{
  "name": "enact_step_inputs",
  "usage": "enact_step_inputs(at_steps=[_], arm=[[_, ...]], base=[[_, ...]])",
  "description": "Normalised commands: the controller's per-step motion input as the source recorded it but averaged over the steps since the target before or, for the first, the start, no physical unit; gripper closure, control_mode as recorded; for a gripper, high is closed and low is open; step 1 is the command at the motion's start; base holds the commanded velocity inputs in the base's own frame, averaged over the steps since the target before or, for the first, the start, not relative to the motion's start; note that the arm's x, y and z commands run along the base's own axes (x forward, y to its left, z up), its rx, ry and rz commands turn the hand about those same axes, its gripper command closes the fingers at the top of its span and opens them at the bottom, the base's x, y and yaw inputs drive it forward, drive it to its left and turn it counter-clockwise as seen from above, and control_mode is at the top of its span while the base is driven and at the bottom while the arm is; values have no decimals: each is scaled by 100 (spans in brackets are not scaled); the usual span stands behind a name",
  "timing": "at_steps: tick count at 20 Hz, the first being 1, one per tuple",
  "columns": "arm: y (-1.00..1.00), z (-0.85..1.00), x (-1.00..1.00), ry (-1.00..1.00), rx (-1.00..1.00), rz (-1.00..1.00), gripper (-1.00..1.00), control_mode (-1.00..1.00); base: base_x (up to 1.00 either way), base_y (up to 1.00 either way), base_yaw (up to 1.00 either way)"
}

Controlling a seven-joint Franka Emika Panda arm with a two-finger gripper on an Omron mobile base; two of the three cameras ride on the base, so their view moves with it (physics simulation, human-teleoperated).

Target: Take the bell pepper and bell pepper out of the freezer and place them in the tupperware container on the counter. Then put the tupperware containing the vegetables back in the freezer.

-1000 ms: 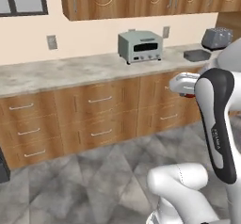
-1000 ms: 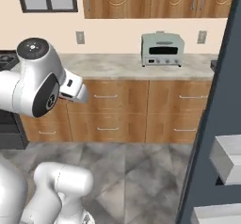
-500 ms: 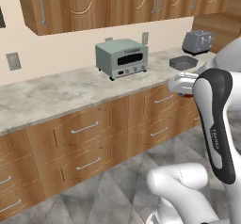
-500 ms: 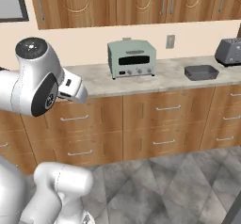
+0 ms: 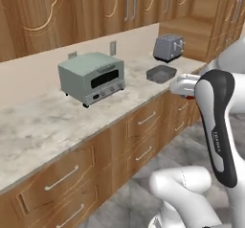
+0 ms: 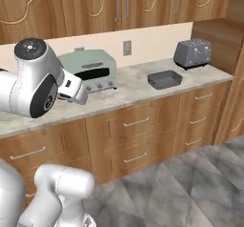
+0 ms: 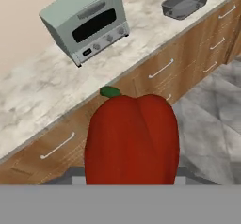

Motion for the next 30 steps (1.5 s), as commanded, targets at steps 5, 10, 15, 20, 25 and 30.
enact_step_inputs(at_steps=[5,10,15,20,25,30], arm=[[0,0,0,0,0,0,100,100],[0,0,0,0,0,0,100,100],[0,0,0,0,0,0,100,100],[0,0,0,0,0,0,100,100],[0,0,0,0,0,0,100,100],[0,0,0,0,0,0,100,100]], base=[[100,-45,-35],[100,-60,-11],[100,-49,7],[85,-45,49],[76,-47,61],[54,-56,57]])
